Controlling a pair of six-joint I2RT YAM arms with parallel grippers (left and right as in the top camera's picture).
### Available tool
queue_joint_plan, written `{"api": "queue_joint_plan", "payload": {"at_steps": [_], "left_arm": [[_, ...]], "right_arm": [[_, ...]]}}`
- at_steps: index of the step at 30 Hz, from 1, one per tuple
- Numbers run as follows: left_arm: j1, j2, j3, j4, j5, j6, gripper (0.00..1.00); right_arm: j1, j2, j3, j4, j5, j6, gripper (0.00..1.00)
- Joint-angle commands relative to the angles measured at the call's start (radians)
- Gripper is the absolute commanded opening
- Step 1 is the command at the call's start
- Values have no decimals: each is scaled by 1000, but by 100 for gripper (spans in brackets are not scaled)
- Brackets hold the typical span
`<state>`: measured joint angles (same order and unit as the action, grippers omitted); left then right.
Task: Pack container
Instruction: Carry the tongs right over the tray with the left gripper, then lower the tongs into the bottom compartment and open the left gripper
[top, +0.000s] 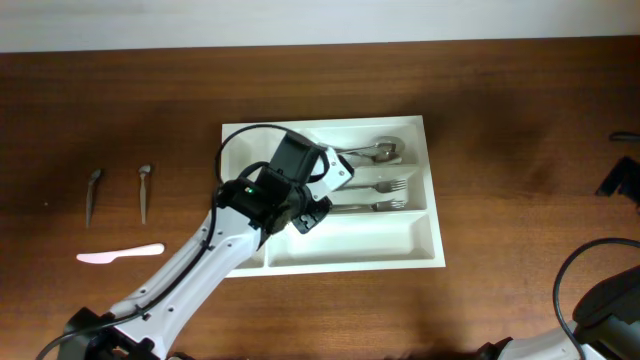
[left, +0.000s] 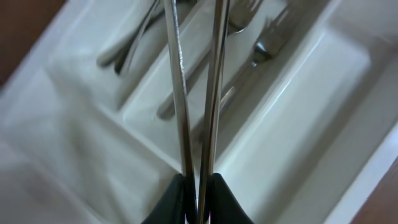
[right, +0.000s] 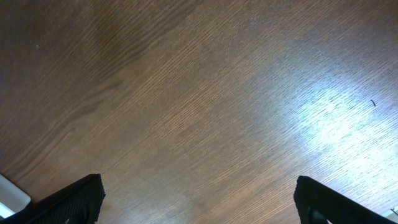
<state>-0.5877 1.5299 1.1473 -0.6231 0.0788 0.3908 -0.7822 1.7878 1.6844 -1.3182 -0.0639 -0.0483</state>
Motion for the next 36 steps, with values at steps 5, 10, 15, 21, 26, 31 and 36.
{"api": "queue_joint_plan", "payload": {"at_steps": [5, 10, 15, 21, 26, 31, 36], "left_arm": [[-79, 0, 16, 25, 52, 215, 6], [-137, 3, 16, 8, 56, 240, 7], [-168, 35, 14, 0, 55, 244, 7], [-176, 114, 14, -2, 53, 269, 8], [-177, 174, 14, 0, 52, 296, 8], [-177, 180, 14, 1, 53, 296, 11], [-177, 181, 14, 1, 53, 295, 19]], "right_arm": [[3, -4, -1, 2, 13, 8, 99], [3, -4, -1, 2, 13, 8, 99], [3, -4, -1, 2, 13, 8, 99], [3, -4, -1, 2, 13, 8, 99], [3, -4, -1, 2, 13, 8, 99], [3, -4, -1, 2, 13, 8, 99], [3, -4, -1, 2, 13, 8, 99]]}}
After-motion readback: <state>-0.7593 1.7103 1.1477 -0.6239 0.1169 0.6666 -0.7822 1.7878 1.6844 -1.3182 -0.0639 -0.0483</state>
